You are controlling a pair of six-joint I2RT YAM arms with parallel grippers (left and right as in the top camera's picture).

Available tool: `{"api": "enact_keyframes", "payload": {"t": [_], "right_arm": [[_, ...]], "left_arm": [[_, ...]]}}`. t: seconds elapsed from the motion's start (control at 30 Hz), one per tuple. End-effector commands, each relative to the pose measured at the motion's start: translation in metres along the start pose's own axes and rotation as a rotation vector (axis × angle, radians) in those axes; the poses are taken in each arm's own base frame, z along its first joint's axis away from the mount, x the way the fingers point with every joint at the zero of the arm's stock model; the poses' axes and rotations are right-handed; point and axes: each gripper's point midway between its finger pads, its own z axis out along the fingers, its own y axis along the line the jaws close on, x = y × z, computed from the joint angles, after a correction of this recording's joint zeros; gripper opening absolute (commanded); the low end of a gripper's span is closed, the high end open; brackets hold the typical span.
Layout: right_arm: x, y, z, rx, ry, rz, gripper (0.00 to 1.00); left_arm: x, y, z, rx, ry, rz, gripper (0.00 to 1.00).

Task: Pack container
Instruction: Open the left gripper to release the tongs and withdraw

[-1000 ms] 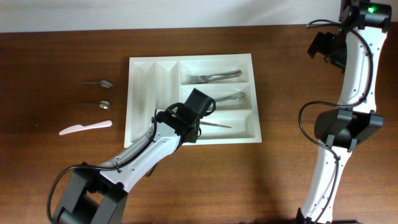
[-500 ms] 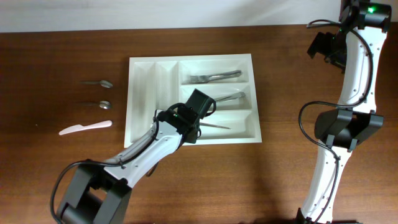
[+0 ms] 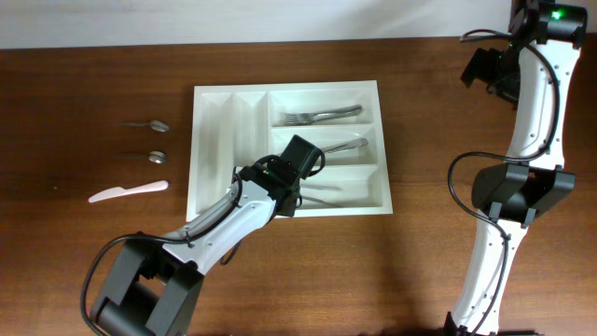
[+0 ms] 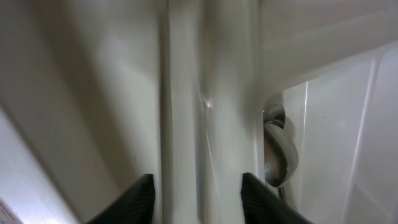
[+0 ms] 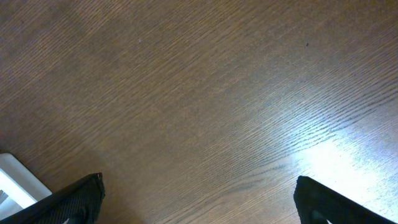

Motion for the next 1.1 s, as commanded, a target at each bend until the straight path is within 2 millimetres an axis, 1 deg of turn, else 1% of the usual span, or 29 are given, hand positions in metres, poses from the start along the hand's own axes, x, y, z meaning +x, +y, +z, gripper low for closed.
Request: {"api": "enact_keyframes", "payload": {"t": [0.0, 0.1, 0.23, 0.27, 0.37, 0.43, 0.5, 0.57, 0.67, 0.7, 0.77, 0.83, 0.9, 0.97, 1.03, 1.07], "right_arm": [[-0.004, -0.002, -0.019, -0.018, -0.037, 0.0, 0.99], [-0.004, -0.002, -0.019, -0.018, -0.037, 0.0, 0.99], [-0.004, -0.002, -0.019, -0.018, -0.037, 0.0, 0.99], [-0.004, -0.002, -0.019, -0.018, -0.037, 0.0, 0.99], [-0.004, -0.002, -0.019, -0.018, -0.037, 0.0, 0.99], [-0.004, -0.002, -0.019, -0.018, -0.037, 0.0, 0.99], [-0.004, -0.002, -0.019, -0.018, -0.037, 0.0, 0.99], [-0.004, -0.002, -0.019, -0.018, -0.037, 0.0, 0.99], [-0.004, -0.002, -0.019, -0.018, -0.037, 0.0, 0.99], [-0.004, -0.002, -0.019, -0.018, -0.037, 0.0, 0.99], [-0.004, -0.002, -0.019, -0.018, -0.037, 0.0, 0.99], [-0.004, -0.002, -0.019, -0.018, -0.037, 0.0, 0.99], [-0.004, -0.002, -0.019, -0.018, -0.037, 0.0, 0.99], [-0.004, -0.002, -0.019, -0.018, -0.037, 0.0, 0.99], [-0.004, -0.002, -0.019, -0.018, -0.037, 0.0, 0.99], [-0.004, -0.002, -0.019, -0.018, -0.037, 0.0, 0.99]], "left_arm": [[0.002, -0.004, -0.001, 0.01, -0.002, 0.0, 0.53], [0.003, -0.006, -0.001, 0.017, 0.001, -0.001, 0.56], [0.01, -0.021, -0.002, 0.079, 0.028, -0.005, 0.56], [0.012, -0.028, -0.003, 0.11, 0.037, 0.019, 0.56], [0.02, -0.062, -0.014, 0.257, 0.048, 0.151, 0.55], [0.025, -0.091, -0.029, 0.389, 0.039, 0.269, 0.55], [0.024, -0.115, -0.05, 0.493, -0.003, 0.37, 0.56], [0.017, -0.133, -0.074, 0.567, -0.081, 0.491, 0.59], [0.007, -0.154, -0.108, 0.629, -0.207, 0.767, 0.61], [-0.004, -0.16, -0.129, 0.623, -0.312, 1.005, 0.63], [-0.024, -0.156, -0.141, 0.556, -0.403, 1.169, 0.64], [-0.058, -0.138, -0.149, 0.409, -0.497, 1.28, 0.64], [-0.099, -0.118, -0.158, 0.245, -0.581, 1.304, 0.64], [-0.133, -0.1, -0.166, 0.116, -0.628, 1.296, 0.64], [-0.162, -0.08, -0.17, 0.013, -0.626, 1.271, 0.63], [-0.176, -0.071, -0.17, -0.025, -0.62, 1.229, 0.5]]}}
